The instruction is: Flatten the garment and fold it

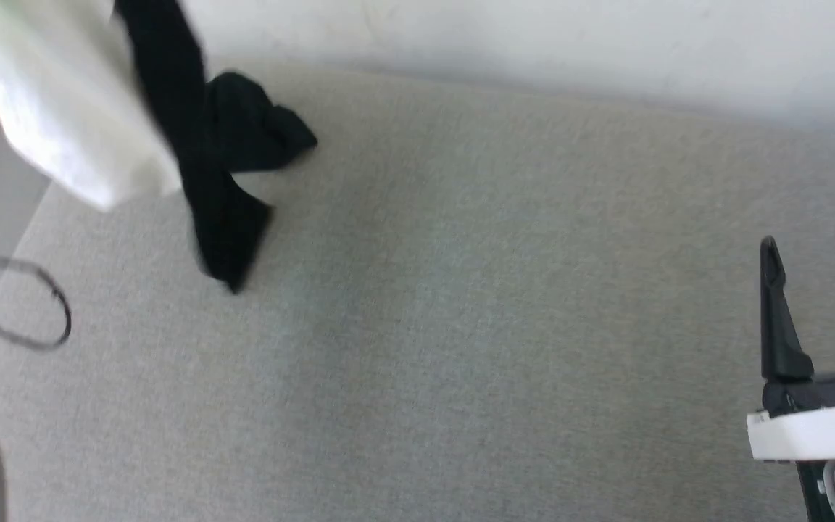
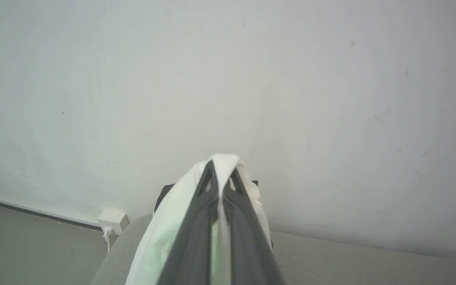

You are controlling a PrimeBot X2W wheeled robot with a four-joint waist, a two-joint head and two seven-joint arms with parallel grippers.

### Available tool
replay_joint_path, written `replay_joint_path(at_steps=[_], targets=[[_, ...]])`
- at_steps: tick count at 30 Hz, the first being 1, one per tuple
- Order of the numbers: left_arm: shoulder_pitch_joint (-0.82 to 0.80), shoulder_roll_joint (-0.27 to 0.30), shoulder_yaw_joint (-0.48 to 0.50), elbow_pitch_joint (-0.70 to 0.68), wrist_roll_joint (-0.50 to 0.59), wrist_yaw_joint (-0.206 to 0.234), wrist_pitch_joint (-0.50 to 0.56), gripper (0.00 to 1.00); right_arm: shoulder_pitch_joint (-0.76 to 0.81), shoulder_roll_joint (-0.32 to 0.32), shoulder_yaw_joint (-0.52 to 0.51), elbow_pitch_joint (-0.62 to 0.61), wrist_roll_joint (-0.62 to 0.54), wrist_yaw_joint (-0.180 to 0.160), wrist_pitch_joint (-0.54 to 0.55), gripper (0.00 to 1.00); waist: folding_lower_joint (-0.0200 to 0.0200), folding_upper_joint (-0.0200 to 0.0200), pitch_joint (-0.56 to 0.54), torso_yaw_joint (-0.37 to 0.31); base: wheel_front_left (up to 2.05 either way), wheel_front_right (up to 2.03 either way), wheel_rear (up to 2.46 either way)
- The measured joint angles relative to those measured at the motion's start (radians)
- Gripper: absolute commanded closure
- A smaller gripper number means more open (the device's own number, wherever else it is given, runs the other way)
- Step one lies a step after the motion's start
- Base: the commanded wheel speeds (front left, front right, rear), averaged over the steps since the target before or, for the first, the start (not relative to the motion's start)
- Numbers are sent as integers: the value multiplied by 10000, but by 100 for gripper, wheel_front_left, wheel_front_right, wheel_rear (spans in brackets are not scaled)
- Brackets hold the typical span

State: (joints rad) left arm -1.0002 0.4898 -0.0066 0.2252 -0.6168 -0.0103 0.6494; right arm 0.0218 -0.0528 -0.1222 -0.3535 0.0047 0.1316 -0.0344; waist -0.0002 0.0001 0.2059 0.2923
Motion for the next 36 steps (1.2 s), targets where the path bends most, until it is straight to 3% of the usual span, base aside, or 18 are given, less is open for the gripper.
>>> replay_joint_path(at_steps=[10,23,29,36], targets=[[-2490,-1615,-539,-991,-481,748,305,100,456,2,-326,550,694,0,-591,0,0,0,-1170,-723,0,0,0],[-3582,-4057,-1726,-1455,-1475,1348,514,100,507,2,-527,888,1103,0,-938,0,2,0,-1705,-2350,0,0,0],[-2257,-4332,-2918,-2136,-2125,1622,244,100,508,0,-972,861,1127,0,-999,0,2,0,-1626,-2965,0,0,0],[1307,-4381,-5300,-3158,-1747,1881,-897,100,430,0,-1402,591,1127,0,-982,0,3,0,-1162,-3289,0,0,0]])
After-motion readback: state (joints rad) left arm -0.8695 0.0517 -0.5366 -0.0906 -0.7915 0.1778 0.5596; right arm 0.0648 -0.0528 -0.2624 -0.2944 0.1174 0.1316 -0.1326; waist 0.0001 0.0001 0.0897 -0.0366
